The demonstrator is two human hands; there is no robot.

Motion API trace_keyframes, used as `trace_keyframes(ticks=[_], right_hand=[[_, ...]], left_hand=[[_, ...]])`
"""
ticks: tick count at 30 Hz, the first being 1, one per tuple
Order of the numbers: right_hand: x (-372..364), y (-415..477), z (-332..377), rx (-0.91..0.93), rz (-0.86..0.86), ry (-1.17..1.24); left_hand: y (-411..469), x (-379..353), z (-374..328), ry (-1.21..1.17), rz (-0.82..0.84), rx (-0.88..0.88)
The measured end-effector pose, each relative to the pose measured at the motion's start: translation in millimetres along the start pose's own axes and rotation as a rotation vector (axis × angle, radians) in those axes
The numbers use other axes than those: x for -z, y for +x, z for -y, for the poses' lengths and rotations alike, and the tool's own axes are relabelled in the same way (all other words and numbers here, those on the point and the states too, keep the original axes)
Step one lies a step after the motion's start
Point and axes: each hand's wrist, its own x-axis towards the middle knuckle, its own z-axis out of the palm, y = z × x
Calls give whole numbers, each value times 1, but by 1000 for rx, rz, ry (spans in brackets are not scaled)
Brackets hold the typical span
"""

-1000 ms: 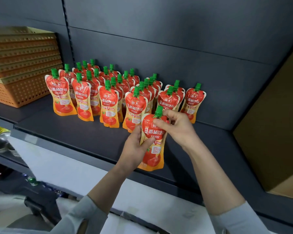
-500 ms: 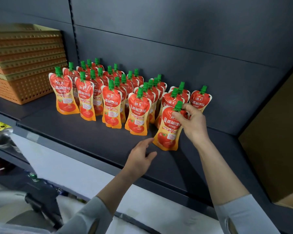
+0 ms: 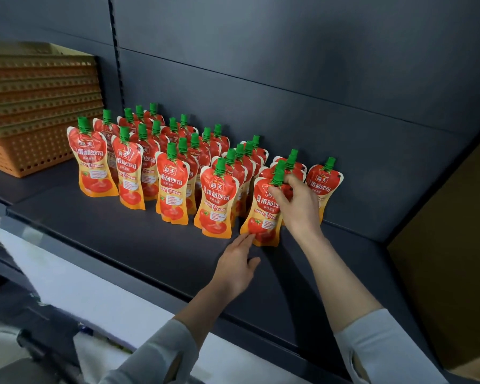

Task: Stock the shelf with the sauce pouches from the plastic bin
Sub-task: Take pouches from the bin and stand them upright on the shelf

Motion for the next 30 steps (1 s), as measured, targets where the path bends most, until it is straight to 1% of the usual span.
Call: trace_keyframes(ticks=[6, 9, 11, 14, 15, 17, 19, 22, 27, 30], right_hand=[[1, -2, -1, 32, 35, -113], [3, -12, -2, 47, 3, -188], [5, -26, -1, 48, -77, -208], [0, -62, 6, 46, -213, -172], [-6, -77, 9, 51, -239, -148], [-25, -110, 21, 67, -234, -91], [-52, -147, 38, 105, -167, -27], [-105, -207, 73, 169, -13, 64], [-200, -305, 127, 312, 347, 130], [-255, -356, 141, 322, 594, 140]], left_hand=[[-4, 8, 4, -37, 27, -20], [-18, 21, 10, -110, 5, -35], [-33, 35, 16, -171, -39, -34], [-64, 62, 29, -256, -149, -59], [-76, 72, 34, -279, -187, -59], [-102, 93, 51, -334, -251, -26], [-132, 113, 75, -373, -315, 46], [-182, 141, 120, -389, -418, 150], [-287, 172, 206, -386, -542, 427], [-355, 170, 257, -368, -606, 640]])
